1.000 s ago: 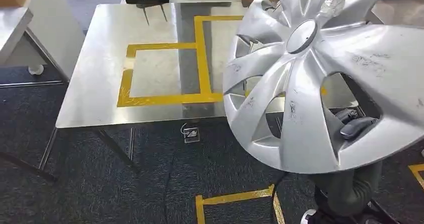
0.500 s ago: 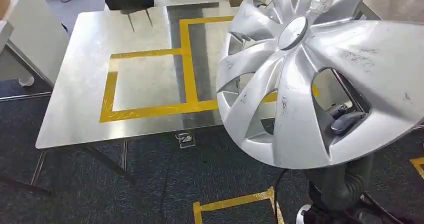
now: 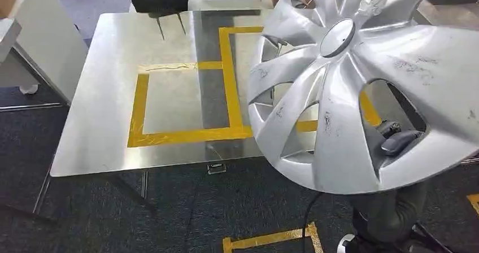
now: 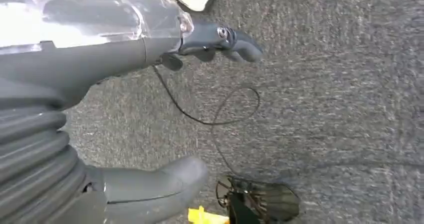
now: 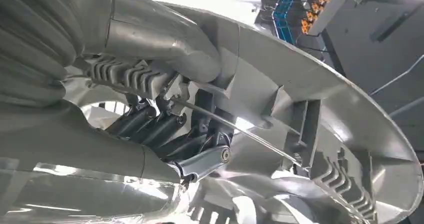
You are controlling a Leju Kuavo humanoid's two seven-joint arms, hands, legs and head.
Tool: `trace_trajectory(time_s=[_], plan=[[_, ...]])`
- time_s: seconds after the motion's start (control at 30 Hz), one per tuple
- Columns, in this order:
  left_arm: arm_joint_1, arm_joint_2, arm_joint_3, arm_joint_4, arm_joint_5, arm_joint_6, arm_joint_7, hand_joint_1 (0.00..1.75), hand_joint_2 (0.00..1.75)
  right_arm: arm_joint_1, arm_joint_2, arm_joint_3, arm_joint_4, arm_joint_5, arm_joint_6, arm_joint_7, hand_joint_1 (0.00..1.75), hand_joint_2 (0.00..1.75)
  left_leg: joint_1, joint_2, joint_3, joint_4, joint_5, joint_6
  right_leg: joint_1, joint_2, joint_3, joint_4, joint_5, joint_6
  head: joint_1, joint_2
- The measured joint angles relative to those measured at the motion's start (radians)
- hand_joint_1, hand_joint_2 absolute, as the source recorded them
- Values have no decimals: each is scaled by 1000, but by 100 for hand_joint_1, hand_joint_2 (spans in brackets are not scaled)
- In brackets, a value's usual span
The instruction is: Take the parts from the cabinet and place them on the table.
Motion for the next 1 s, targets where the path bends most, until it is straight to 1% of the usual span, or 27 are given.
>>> trace_trajectory(time_s=[0.03,0.07,0.1,0.13,0.17,0.2,0.27,0.4,0.53,0.6,0.63,0.67,0.7,0.8,0.87,0.93,1.0], plan=[[0,0,0,0,0,0,0,0,175,0,0,0,0,-1,-1,0,175,175,-1,-2,15,0,-8,2,2,0,20,-72,64,-11,5,0],[-1,-3,0,0,0,0,0,0,175,2,0,0,0,-1,-1,0,175,175,-5,-3,28,0,-17,4,3,1,44,-154,126,-7,7,0],[-1,-3,0,0,0,0,0,0,175,4,0,0,1,0,-1,0,175,175,-8,-4,27,-2,-24,3,2,3,57,-188,138,-2,6,0],[-6,-2,0,0,0,0,0,0,175,6,0,0,2,-1,-1,1,175,175,-15,-7,27,5,-28,1,4,3,62,-208,146,7,0,0],[-5,-1,0,0,1,0,0,0,175,3,0,0,2,-2,-2,2,175,175,-16,-8,17,2,-26,-3,4,0,77,-228,110,-5,4,0],[-4,0,0,0,1,0,0,0,175,4,0,0,2,-2,-2,2,175,175,-16,-8,15,4,-27,-3,5,1,75,-233,110,-5,-2,0],[-3,0,0,0,0,0,0,0,175,8,0,0,3,-2,-3,4,175,175,-15,-6,19,-1,-28,-4,6,2,77,-238,109,-8,-7,0],[-4,0,0,0,0,0,0,0,175,7,0,0,3,-2,-3,5,175,175,-14,-7,19,-5,-30,-6,7,2,77,-238,105,-12,-8,0],[-4,-1,0,0,0,0,0,0,175,7,0,-2,3,-2,-3,5,175,175,-14,-7,19,-5,-30,-7,7,2,78,-238,104,-12,-9,0],[-4,-1,0,0,0,-1,0,0,175,4,-1,-7,3,2,-3,24,175,175,-14,-6,18,-6,-30,-7,7,2,78,-238,104,-12,-9,0],[-4,-1,0,0,0,-3,2,0,175,-1,-5,-10,6,12,-3,50,175,175,-14,-6,18,-6,-30,-7,7,2,79,-238,104,-12,-9,0],[-4,-1,0,0,0,-5,5,0,175,-10,-12,-13,9,25,-3,77,175,175,-14,-5,19,-6,-30,-7,7,2,80,-238,104,-12,-10,0],[-4,-2,0,0,0,-7,7,0,175,-22,-21,-20,14,47,-2,118,175,175,-14,-4,19,-6,-30,-7,7,3,81,-238,104,-12,-10,0],[-4,-7,-3,0,0,-19,7,0,175,-98,-68,-33,50,185,39,323,175,175,-14,0,20,-6,-30,-7,7,4,83,-240,106,-14,-8,0],[-5,-13,-6,0,0,-26,8,0,175,-183,-113,-35,100,297,111,488,175,175,-14,4,22,-6,-30,-7,7,7,84,-241,108,-15,-9,0],[-8,-22,-12,0,0,-37,16,0,175,-277,-173,-29,163,388,224,652,175,175,-14,4,24,-6,-30,-7,7,7,86,-243,109,-12,-10,0],[-12,-30,-13,0,-1,-42,26,0,175,-384,-224,-15,223,445,368,793,175,175,-14,4,24,-6,-28,-5,7,7,87,-244,110,-12,-10,0]])
